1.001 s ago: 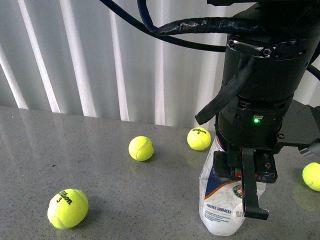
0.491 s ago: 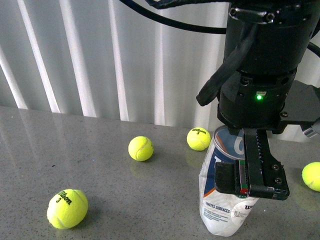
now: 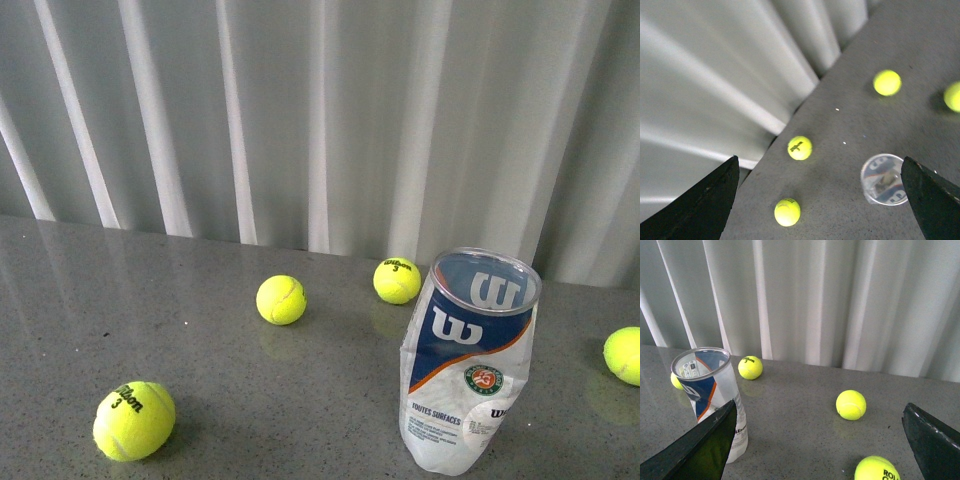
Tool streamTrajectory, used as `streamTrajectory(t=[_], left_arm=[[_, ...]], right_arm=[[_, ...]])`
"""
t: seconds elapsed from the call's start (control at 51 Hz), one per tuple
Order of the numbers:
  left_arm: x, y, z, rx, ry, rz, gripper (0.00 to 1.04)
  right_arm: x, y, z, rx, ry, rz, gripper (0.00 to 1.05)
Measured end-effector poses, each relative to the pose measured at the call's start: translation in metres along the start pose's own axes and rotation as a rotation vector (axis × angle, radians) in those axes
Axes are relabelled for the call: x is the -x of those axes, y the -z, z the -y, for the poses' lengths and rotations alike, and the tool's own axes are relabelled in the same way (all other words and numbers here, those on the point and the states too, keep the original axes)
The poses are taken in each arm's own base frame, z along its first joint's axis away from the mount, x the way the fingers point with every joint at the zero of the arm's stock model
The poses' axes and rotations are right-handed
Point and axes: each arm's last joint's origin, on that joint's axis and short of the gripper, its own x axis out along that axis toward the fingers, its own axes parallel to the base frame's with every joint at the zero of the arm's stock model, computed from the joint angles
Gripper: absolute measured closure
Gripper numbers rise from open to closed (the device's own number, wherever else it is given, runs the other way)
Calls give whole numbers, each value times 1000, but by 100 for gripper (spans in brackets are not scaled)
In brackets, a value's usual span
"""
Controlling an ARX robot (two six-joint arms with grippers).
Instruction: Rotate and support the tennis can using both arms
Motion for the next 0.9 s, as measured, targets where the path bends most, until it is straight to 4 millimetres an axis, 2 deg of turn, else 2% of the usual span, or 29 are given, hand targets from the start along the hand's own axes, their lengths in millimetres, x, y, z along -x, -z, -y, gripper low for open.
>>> streamTrajectory(t=[0.059,0.157,0.236,0.314,0.393,0.491,0.608,0.687,0.765,0.903], left_arm=[[33,17,-17,115,-107,47,7],[60,43,-27,208,-188,63,7],[81,73,-30,295,-251,43,7],[99,105,-31,433,-574,107,20],[111,133,-20,530,-745,208,32],[119,168,3,575,-795,275,48],[116,206,31,600,-773,267,68],[111,239,52,617,-756,226,88],[114,251,64,617,-750,231,100],[120,269,80,624,-763,245,101]], right_arm=[[0,0,0,0,0,0,7],[0,0,0,0,0,0,7],[0,0,0,0,0,0,7],[0,0,0,0,-1,0,7],[0,0,0,0,0,0,7],[0,0,0,0,1,0,7],[0,0,0,0,-2,0,7],[0,0,0,0,0,0,7],[0,0,0,0,0,0,7],[0,0,0,0,0,0,7]])
